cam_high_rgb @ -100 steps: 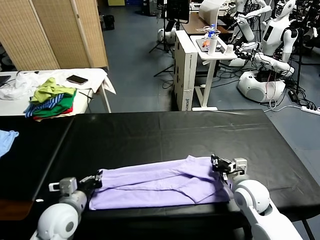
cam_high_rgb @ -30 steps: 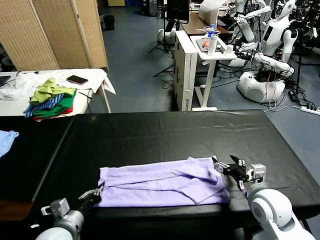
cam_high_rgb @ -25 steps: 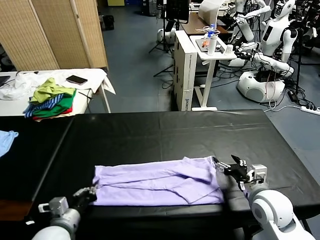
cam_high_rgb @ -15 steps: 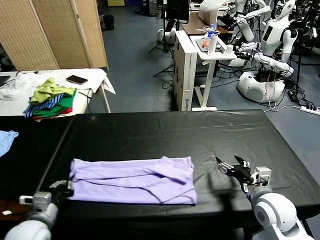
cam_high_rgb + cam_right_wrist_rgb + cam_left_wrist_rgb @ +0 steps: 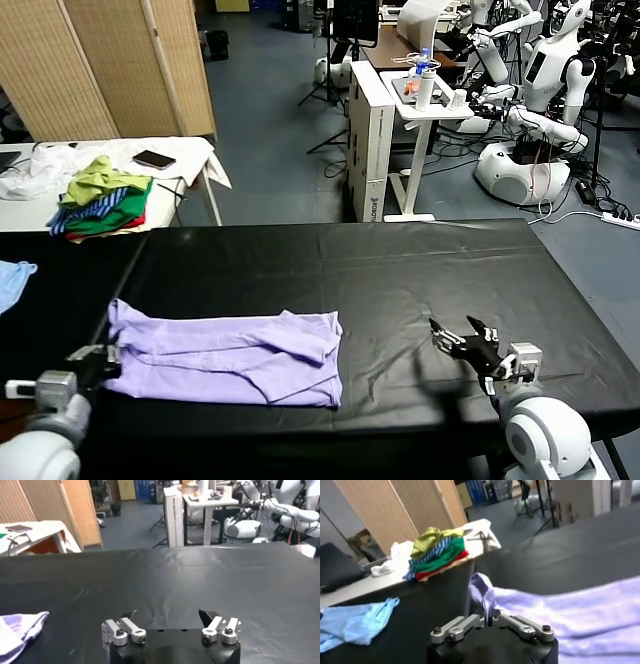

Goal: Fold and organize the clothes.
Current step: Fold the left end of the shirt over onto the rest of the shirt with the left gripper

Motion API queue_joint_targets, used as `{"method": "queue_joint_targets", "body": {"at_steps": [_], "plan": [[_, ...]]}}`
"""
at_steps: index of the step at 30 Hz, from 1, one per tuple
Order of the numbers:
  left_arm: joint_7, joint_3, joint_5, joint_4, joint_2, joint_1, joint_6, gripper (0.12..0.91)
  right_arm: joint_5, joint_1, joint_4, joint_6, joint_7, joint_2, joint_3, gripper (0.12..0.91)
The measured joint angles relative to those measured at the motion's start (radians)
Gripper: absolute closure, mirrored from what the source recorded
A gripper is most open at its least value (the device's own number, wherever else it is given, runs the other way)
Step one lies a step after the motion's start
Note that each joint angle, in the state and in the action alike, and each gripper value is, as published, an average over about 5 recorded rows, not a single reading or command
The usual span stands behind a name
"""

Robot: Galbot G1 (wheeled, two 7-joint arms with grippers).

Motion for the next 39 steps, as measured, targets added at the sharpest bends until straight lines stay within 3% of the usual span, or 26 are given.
{"method": "queue_joint_targets", "body": {"at_steps": [7, 13, 22, 39], "plan": [[-0.099, 0.165, -0.199, -0.112, -0.083, -0.042, 0.021, 0.853, -0.013, -0.038, 0.005, -0.001, 0.001, 0.02, 0.01, 0.118], [-0.15, 0.301, -0.327, -0.17, -0.124, -0.088, 0.036, 0.853, -0.033, -0.051, 0.006, -0.002, 0.001, 0.036, 0.006, 0.118], [-0.112, 0.424, -0.314, -0.139, -0.163, -0.161, 0.039, 0.853, -0.039, -0.059, 0.017, 0.004, -0.005, 0.043, 0.003, 0.118], [-0.083, 0.489, -0.292, -0.047, -0.204, -0.227, 0.041, 0.853, -0.054, -0.058, 0.014, 0.008, -0.009, 0.047, -0.009, 0.118]]}}
